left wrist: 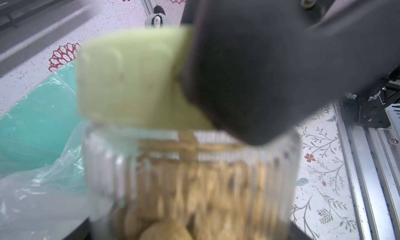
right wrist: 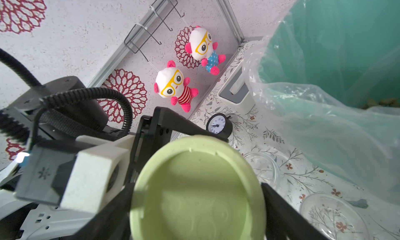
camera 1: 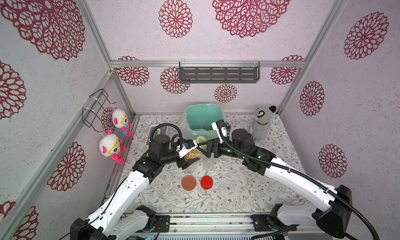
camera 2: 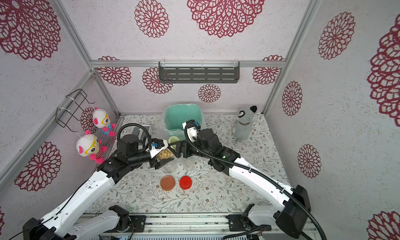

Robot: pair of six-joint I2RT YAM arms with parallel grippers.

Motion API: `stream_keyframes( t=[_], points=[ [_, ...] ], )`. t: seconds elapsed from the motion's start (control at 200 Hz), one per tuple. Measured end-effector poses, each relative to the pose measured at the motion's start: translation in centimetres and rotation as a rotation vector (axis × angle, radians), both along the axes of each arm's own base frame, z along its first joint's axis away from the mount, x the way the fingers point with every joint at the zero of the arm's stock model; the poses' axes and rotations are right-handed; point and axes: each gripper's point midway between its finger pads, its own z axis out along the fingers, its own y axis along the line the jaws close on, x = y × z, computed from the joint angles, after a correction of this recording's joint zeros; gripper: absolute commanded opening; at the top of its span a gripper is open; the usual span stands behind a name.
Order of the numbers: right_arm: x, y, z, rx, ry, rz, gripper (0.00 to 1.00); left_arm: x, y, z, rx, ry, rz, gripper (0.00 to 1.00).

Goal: Empty moldy peanuts from jars
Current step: Unscrew the lid from the jar.

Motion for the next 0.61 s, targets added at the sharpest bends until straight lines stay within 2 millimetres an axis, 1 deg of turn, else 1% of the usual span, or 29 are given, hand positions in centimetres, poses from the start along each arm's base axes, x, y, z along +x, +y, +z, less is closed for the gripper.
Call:
stream_keyframes(
  t=[0.1, 0.255, 0.345, 0.405, 0.505, 0.605],
  points=[
    [-0.2, -0.4, 0.1, -0.011, -0.045, 0.004, 0.70, -0.1, -0.1, 0.1, -0.004, -0.002, -0.010, 0.00],
    [-1.3, -1.4, 0.1, -0.029, -0.155, 0.053, 0.56, -1.1, -0.8, 0.0, -0.011, 0.009, -0.068, 0.00],
    [-1.6, -2.0, 0.1, -0.041, -0.228, 0.098, 0.51, -1.5, -1.1, 0.0, -0.017, 0.019, -0.094, 0.00],
    [-1.4, -2.6, 0.4, -0.049, -0.288, 0.122, 0.47, -1.5, -1.1, -0.3, -0.012, 0.040, -0.092, 0.00],
    [-0.6, -4.0, 1.1, -0.077, -0.397, 0.138, 0.38, -1.5, -0.7, -0.9, -0.002, 0.073, -0.084, 0.00],
    [0.0, -4.8, 0.9, -0.111, -0.468, 0.170, 0.34, -1.7, -0.7, -1.0, 0.001, 0.092, -0.090, 0.00]
  ],
)
